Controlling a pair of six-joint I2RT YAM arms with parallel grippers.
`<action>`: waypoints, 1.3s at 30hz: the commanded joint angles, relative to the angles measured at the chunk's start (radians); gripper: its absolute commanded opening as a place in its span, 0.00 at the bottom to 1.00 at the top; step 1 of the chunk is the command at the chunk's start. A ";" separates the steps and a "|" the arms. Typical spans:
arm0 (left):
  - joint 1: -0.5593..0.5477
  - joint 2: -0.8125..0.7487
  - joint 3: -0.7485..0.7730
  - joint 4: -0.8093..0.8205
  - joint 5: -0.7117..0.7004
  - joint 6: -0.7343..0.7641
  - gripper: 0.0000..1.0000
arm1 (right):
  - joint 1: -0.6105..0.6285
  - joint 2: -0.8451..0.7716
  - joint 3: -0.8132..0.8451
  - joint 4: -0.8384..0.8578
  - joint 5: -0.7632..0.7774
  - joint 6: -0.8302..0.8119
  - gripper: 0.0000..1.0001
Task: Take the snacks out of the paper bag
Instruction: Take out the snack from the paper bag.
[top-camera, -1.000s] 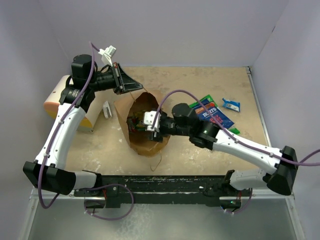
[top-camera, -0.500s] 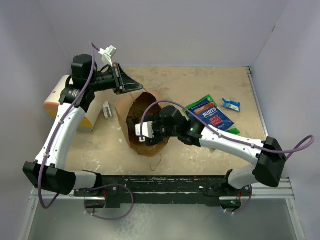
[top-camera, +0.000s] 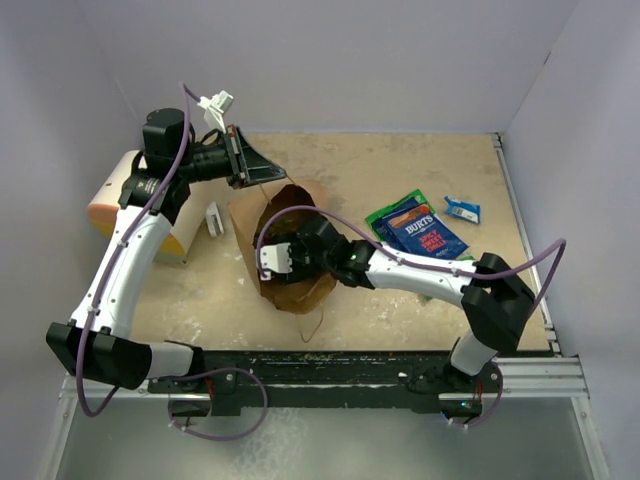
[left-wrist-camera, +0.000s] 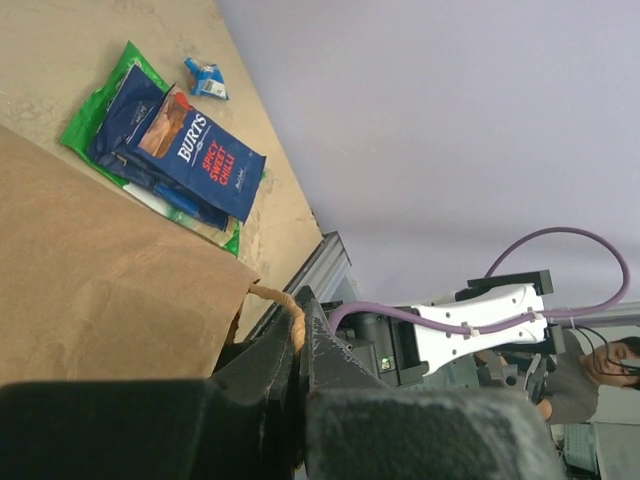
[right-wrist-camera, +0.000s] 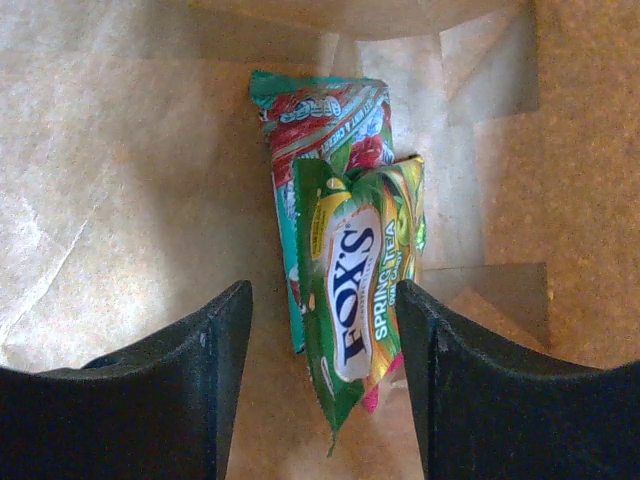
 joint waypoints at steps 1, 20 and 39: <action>0.010 0.004 0.053 0.062 0.028 0.008 0.00 | -0.002 0.014 -0.008 0.152 0.032 0.023 0.60; 0.010 0.016 0.064 0.043 0.048 0.024 0.00 | -0.052 0.094 -0.072 0.335 0.130 0.043 0.55; 0.011 0.003 0.069 0.005 0.012 0.049 0.00 | -0.066 0.114 -0.019 0.309 0.076 0.038 0.36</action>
